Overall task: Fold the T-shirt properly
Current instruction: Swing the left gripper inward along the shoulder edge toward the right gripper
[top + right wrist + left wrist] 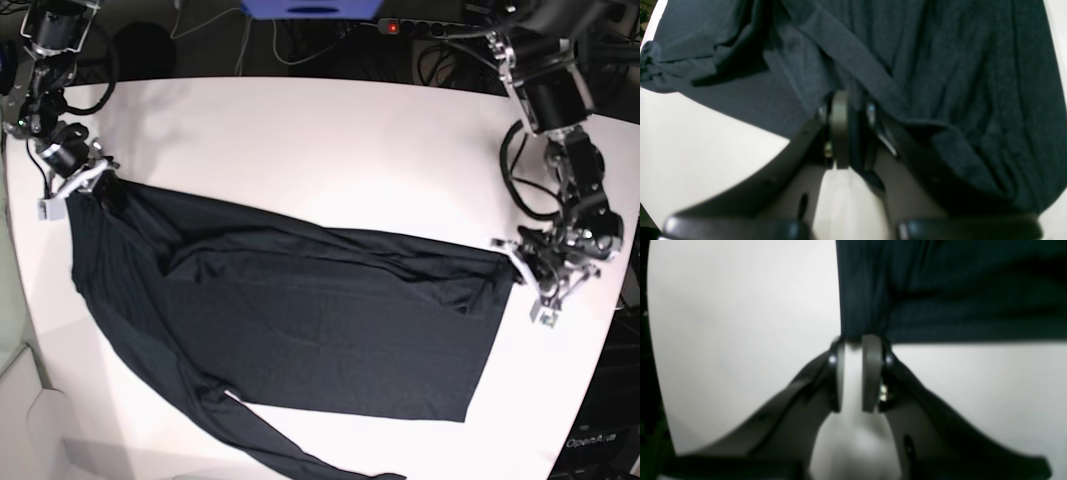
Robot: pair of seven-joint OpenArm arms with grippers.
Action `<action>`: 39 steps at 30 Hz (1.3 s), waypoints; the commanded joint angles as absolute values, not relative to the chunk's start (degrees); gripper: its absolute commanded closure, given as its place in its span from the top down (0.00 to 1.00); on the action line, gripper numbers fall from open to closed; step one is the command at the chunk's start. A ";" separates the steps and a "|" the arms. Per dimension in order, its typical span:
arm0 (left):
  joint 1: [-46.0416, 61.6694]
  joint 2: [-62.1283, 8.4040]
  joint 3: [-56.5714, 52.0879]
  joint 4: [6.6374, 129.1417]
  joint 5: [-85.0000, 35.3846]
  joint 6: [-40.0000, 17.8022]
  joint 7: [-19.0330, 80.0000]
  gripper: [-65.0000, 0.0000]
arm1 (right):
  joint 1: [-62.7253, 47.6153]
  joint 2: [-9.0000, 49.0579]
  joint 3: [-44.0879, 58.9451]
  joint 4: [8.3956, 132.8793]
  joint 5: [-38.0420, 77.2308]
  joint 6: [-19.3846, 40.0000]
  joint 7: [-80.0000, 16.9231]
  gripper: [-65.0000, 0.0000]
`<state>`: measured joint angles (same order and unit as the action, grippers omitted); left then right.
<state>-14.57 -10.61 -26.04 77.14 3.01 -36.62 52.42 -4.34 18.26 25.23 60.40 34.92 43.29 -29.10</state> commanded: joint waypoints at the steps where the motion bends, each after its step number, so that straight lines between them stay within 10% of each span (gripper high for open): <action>1: -17.10 -11.21 -24.48 77.93 2.68 -35.91 51.65 0.14 | -5.49 18.15 24.75 59.38 26.86 40.00 -37.67 0.10; 21: -30.11 -9.45 -18.33 43.12 7.69 -29.67 32.31 0.14 | -5.32 18.42 24.75 59.38 26.77 40.00 -37.67 0.10; 39: -17.19 -10.77 -18.24 43.30 15.25 -36.09 41.01 0.14 | -5.14 20.70 24.75 59.38 26.77 40.00 -37.67 0.10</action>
